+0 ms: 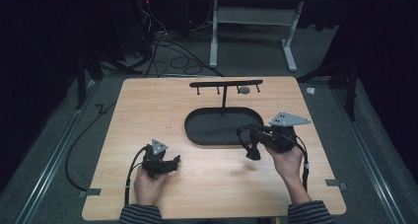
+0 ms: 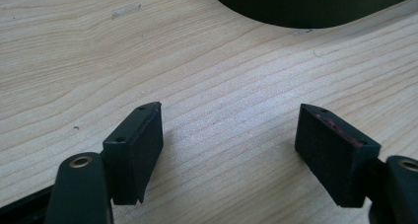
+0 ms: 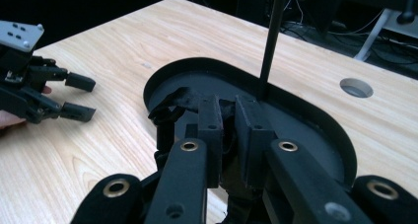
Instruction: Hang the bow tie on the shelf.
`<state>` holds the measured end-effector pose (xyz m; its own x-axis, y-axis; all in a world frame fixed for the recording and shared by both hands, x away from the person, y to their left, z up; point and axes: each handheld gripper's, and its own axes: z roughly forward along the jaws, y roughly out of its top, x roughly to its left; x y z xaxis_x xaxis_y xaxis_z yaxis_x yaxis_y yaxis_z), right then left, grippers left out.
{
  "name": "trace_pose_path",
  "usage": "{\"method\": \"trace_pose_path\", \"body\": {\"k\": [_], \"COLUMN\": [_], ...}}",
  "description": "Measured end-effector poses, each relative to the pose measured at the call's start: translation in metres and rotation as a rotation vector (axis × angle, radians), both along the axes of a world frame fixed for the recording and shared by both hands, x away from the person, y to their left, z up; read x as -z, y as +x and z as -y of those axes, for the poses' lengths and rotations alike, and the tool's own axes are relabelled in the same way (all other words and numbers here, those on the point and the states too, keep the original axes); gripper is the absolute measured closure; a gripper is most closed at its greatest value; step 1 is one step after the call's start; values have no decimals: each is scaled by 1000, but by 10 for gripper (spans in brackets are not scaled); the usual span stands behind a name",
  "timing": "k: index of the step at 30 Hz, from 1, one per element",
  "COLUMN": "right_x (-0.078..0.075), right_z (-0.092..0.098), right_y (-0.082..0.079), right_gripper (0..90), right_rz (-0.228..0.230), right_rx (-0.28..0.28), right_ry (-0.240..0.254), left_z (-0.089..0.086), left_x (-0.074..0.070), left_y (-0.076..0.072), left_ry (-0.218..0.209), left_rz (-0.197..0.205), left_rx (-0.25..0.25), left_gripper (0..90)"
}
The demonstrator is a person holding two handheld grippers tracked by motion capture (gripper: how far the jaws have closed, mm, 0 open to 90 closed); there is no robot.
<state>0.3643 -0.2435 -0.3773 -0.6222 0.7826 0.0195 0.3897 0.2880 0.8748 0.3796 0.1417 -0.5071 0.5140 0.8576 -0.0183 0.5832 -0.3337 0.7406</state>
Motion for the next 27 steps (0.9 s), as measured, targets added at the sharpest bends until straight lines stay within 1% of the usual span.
{"method": "trace_pose_path", "body": {"k": [7,15,22,27], "right_x": [-8,-12,-18,-21], "right_z": [-2,-4,-5,-6], "right_y": [11,20,33,37], "right_gripper": [840,840,840,840], "right_rz": [4,9,14,17], "right_rx": [11,26,44,46], "right_ry": [1,2,3,9], "left_z": [0,0,0,0], "left_x": [0,0,0,0], "left_y": [0,0,0,0], "left_ry": [0,-1,-3,-4], "left_rz": [0,0,0,0], "left_rx": [0,0,0,0], "left_gripper": [269,270,270,270]}}
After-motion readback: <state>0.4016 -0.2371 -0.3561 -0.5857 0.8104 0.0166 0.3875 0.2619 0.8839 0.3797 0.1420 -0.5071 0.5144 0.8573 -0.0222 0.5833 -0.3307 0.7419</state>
